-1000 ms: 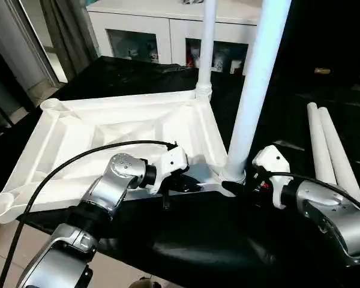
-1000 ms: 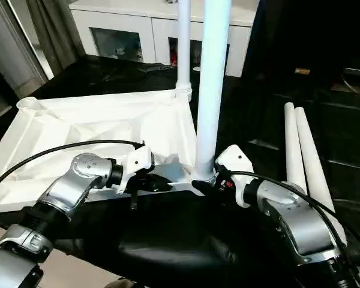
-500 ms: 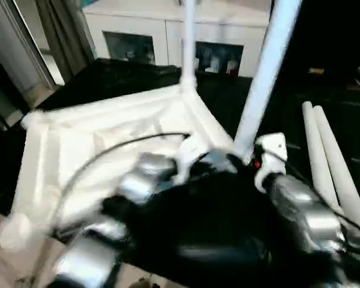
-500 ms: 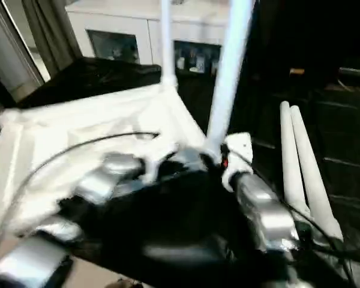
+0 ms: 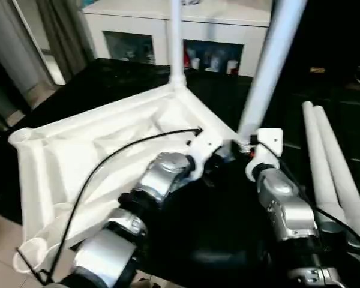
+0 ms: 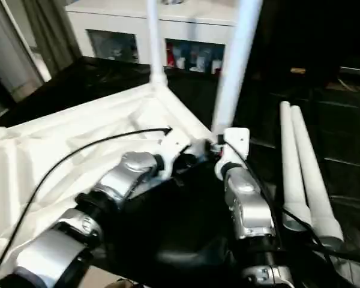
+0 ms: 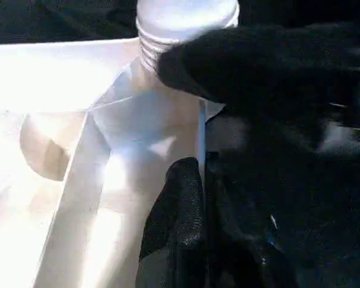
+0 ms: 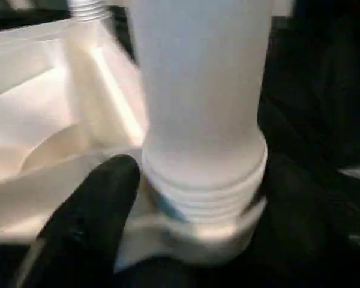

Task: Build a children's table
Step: Rotate leg to tighten

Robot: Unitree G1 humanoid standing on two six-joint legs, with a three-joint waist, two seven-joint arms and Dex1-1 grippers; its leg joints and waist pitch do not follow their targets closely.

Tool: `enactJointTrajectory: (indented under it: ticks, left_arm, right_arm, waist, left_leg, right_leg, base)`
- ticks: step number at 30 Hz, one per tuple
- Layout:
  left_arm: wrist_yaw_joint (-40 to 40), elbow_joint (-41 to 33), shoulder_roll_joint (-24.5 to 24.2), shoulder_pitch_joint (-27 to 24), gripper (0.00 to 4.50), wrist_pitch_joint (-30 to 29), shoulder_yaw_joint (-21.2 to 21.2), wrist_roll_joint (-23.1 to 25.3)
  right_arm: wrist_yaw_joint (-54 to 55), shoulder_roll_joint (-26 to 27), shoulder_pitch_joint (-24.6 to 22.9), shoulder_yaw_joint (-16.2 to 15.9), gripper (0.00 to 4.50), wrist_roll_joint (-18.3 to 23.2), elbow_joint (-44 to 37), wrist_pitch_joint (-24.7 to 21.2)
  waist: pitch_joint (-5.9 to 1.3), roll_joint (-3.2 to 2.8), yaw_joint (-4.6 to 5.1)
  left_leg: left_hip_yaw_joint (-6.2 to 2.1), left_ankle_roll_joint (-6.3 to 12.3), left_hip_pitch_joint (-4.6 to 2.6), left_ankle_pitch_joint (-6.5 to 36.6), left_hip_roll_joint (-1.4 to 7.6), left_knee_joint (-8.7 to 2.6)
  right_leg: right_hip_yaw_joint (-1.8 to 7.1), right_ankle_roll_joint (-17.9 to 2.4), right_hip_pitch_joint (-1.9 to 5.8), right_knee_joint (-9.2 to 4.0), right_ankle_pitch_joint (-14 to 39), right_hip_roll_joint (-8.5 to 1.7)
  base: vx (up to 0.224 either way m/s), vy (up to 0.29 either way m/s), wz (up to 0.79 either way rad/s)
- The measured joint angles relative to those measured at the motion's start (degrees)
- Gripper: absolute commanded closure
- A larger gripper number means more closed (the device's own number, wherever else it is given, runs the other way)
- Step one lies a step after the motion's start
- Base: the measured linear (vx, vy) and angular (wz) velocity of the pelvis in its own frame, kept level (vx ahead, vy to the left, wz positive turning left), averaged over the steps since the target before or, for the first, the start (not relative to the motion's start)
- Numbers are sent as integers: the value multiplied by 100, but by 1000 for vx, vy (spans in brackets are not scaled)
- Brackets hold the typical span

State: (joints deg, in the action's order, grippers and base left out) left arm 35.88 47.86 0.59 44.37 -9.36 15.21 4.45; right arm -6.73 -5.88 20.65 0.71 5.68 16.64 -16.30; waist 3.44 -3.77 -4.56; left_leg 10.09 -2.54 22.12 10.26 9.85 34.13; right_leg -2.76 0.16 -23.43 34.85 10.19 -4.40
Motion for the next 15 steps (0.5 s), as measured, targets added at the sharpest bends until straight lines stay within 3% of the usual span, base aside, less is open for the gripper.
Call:
enactJointTrajectory:
  ticks: [6,10,15]
  left_arm:
    - [793,-272,-415,-201,450,243,39,-30]
    - [1397,-584,-656,-399,450,352,131,-100]
    - [2113,-845,-1071,-620,450,461,147,-311]
  right_arm:
    - [-887,-689,-159,-140,32,-65,-466,-147]
    - [-1761,-1345,-345,-273,32,184,-947,-518]
    - [-3063,-2308,-761,-418,32,542,-1572,-625]
  waist:
    - [3,-1,-60]
    - [10,-14,-117]
    - [20,-15,-128]
  left_leg:
    - [0,2,10,-1,-1,1]
    - [0,3,11,-1,0,1]
    - [2,10,4,-6,2,0]
  right_leg:
    - [2,0,-2,-5,1,0]
    - [0,1,-2,-6,2,-2]
    - [1,2,2,-3,2,-2]
  base:
    - [0,0,0]
    - [0,0,0]
    - [0,0,0]
